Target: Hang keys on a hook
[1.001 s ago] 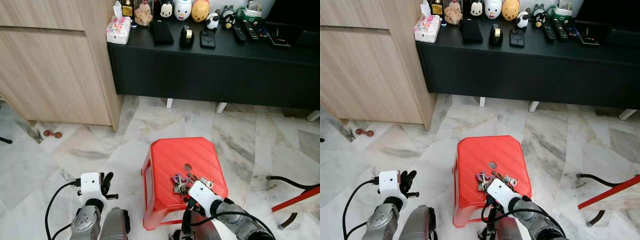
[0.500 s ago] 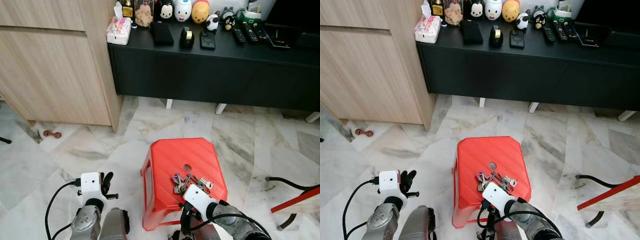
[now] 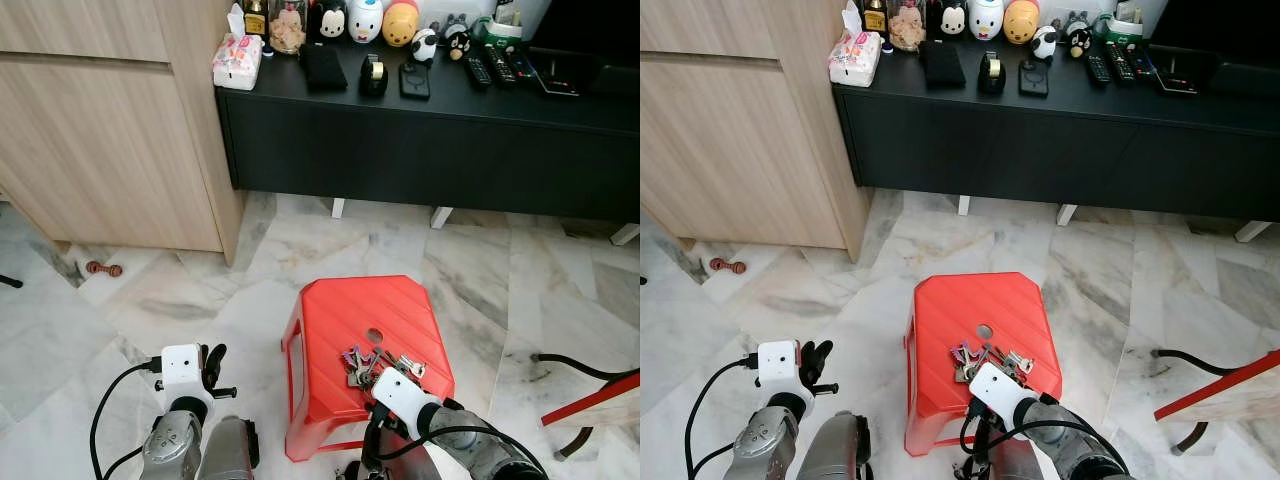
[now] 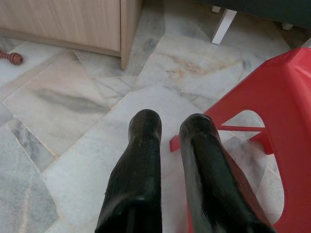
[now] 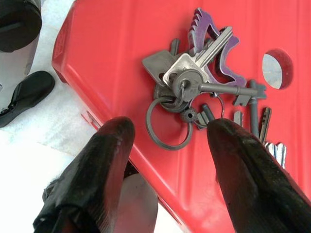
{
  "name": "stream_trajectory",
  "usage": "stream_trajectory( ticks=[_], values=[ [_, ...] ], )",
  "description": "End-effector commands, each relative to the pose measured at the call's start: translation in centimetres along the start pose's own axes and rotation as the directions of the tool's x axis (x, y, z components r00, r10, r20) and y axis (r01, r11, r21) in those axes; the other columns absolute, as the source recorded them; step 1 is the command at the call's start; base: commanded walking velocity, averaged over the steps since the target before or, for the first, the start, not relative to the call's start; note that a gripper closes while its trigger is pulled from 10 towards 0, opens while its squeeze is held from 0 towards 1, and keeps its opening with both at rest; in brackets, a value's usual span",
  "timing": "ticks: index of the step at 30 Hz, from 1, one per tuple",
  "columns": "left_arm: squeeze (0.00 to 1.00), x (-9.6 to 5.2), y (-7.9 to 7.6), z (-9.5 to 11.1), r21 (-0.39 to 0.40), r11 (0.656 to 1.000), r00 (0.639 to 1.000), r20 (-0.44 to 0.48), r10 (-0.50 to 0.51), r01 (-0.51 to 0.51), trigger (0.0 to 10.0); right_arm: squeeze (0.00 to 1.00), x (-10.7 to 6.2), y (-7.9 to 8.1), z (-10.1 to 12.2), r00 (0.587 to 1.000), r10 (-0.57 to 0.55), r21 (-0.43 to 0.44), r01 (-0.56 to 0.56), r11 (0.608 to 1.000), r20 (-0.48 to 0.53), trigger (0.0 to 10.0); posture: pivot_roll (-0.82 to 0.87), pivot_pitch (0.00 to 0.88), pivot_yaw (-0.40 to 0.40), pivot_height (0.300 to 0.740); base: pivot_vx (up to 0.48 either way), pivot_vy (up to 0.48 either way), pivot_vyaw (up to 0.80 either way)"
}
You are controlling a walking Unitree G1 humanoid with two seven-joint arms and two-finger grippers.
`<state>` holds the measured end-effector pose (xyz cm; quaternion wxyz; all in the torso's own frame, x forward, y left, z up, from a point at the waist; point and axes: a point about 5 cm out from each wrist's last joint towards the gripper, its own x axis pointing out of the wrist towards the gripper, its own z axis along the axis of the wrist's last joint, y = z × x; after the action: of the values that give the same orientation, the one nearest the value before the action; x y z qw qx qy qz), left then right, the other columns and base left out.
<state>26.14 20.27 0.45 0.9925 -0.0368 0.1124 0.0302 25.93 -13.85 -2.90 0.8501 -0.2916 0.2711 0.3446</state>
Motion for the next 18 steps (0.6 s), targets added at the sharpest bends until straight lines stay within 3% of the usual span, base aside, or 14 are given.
stream_trajectory(
  ticks=[1, 10, 18],
  values=[
    [0.00, -0.38, -0.16, -0.73, 0.015, 1.000, 1.000, -0.028, -0.009, 0.009, 10.0, 0.00, -0.21, 0.06, -0.75, 0.999, 0.000, 0.006, 0.000, 1.000, -0.033, 10.0, 0.19, 0.180, -0.119, 0.639, 0.000, 0.000, 0.00],
    [0.00, -0.60, -0.11, -0.78, 0.020, 1.000, 1.000, -0.023, -0.010, 0.010, 10.0, 0.00, -0.24, 0.24, -1.35, 0.997, -0.014, 0.025, 0.016, 1.000, -0.075, 10.0, 0.19, 0.192, -0.121, 0.639, 0.000, 0.000, 0.00],
    [0.00, -0.88, -0.09, -0.94, 0.021, 1.000, 1.000, -0.022, -0.007, 0.007, 10.0, 0.00, -0.30, 0.08, -1.17, 0.998, -0.033, 0.026, 0.034, 0.999, -0.047, 10.0, 0.19, 0.204, -0.122, 0.639, 0.000, 0.000, 0.00]
  ],
)
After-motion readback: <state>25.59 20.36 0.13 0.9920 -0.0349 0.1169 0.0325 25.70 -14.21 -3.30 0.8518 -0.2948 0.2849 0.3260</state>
